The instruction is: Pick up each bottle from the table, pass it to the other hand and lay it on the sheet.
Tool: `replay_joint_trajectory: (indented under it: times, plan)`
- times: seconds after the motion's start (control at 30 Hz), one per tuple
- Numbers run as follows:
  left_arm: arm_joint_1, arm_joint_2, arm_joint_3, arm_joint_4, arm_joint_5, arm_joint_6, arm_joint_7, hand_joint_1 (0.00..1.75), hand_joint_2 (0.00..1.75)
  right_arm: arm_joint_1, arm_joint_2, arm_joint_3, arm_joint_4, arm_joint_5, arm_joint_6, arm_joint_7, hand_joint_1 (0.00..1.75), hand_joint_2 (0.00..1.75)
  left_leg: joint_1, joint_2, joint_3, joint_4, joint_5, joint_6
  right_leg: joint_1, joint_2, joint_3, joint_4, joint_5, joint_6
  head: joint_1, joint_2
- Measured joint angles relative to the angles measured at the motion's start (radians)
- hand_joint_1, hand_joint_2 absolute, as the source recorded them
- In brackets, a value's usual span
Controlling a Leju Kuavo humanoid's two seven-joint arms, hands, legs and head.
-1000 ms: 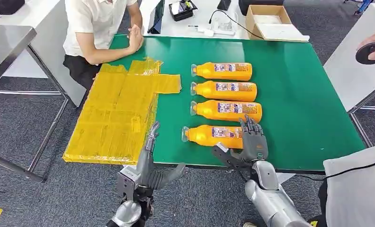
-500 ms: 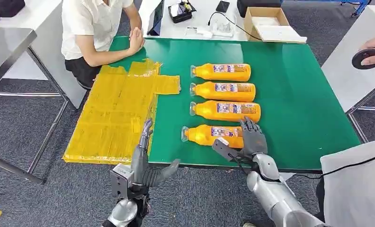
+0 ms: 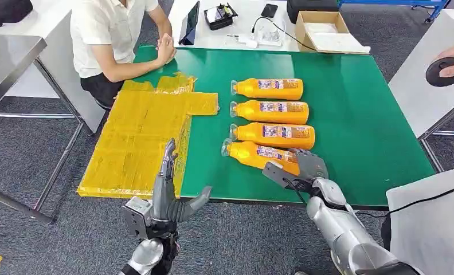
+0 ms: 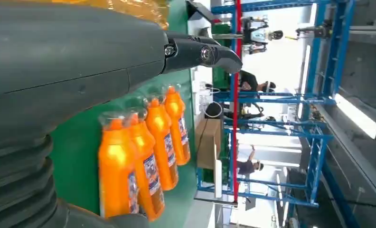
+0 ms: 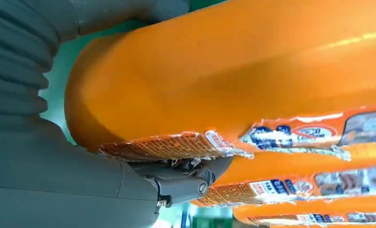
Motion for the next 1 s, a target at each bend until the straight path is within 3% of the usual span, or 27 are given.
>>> replay_joint_trajectory:
  times: [0.3, 0.4, 0.63, 0.8, 1.0]
  plan:
    - [0.005, -0.001, 0.003, 0.002, 0.038, -0.018, 0.017, 0.0, 1.75, 0.031, 0.007, -0.056, -0.011, -0.151, -0.002, -0.155, 1.75, 1.75, 0.001, 0.001, 0.001, 0.0, -0.002, -0.002, 0.001, 0.003, 0.0, 0.0, 0.0, 0.0, 0.0, 0.0]
    - [0.022, -0.01, 0.021, 0.002, 0.159, -0.054, 0.097, 0.0, 1.75, 0.081, 0.026, -0.082, -0.053, -0.257, -0.032, -0.236, 1.75, 1.75, 0.001, 0.001, 0.001, 0.0, -0.001, -0.002, 0.001, 0.003, 0.0, 0.0, 0.0, 0.0, 0.0, 0.0]
    - [0.053, -0.035, 0.069, 0.002, 0.379, -0.09, 0.21, 0.0, 1.75, 0.192, 0.055, -0.104, -0.194, -0.388, -0.063, -0.3, 1.75, 1.75, 0.001, 0.0, -0.003, 0.0, -0.001, -0.002, 0.001, 0.003, -0.002, 0.0, -0.001, 0.001, 0.0, 0.0]
    - [0.062, -0.032, 0.068, 0.009, 0.523, -0.21, 0.262, 0.0, 1.75, 0.287, 0.08, -0.068, -0.368, -0.535, -0.021, -0.319, 1.75, 1.75, 0.001, 0.0, -0.011, 0.0, -0.001, -0.001, 0.001, 0.003, -0.009, 0.001, -0.001, 0.001, 0.0, 0.0]
    - [0.059, -0.021, 0.047, 0.023, 0.536, -0.252, 0.275, 0.0, 1.75, 0.31, 0.102, -0.009, -0.453, -0.552, -0.016, -0.323, 1.75, 1.75, 0.001, -0.001, -0.013, 0.0, -0.001, -0.001, 0.001, 0.003, -0.012, 0.001, -0.001, 0.001, 0.0, 0.0]
